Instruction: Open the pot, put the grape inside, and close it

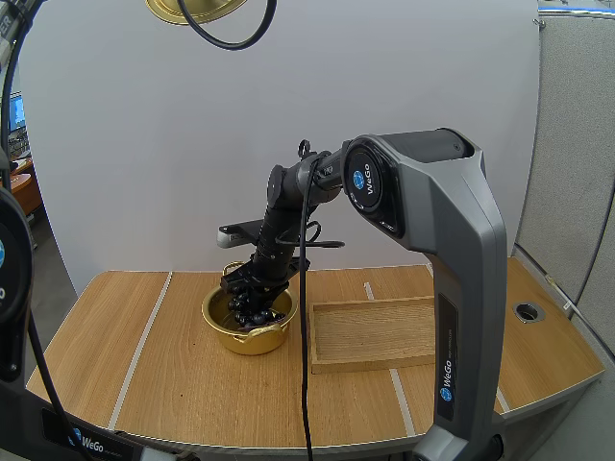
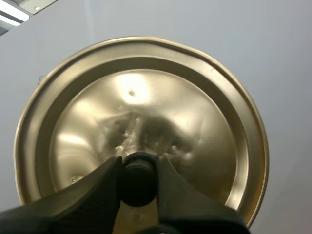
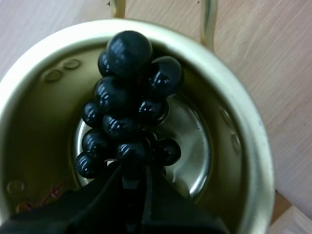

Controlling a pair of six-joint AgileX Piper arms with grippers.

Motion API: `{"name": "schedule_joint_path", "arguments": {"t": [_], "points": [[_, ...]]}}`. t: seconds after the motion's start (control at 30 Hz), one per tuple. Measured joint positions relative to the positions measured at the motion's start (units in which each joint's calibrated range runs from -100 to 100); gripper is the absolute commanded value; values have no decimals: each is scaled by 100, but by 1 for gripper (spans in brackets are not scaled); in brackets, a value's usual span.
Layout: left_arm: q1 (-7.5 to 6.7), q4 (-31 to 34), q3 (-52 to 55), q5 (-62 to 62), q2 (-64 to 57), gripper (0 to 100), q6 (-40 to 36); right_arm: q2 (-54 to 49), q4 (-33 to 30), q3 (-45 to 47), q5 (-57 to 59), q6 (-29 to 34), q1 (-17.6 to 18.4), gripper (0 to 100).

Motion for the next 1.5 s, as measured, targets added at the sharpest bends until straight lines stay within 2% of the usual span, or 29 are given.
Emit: {"name": "schedule_joint_path", "arguments": {"t": [0.37,0.4,0.43,0.47,0.5,0.57,0.6,0.63,1.03,1.5], "points": [[0,0,0,0,0,0,0,157,0,0,-67,0,2,0],[0,0,0,0,0,0,0,157,0,0,-67,0,2,6],[0,0,0,0,0,0,0,157,0,0,-67,0,2,19],[0,0,0,0,0,0,0,157,0,0,-67,0,2,37],[0,0,0,0,0,0,0,157,0,0,-67,0,2,50],[0,0,0,0,0,0,0,157,0,0,-67,0,2,81],[0,0,0,0,0,0,0,157,0,0,-67,0,2,94],[0,0,0,0,0,0,0,157,0,0,-67,0,2,100],[0,0,0,0,0,0,0,-67,123,0,-217,0,2,100],[0,0,0,0,0,0,0,-1260,586,0,-537,0,2,100]]}}
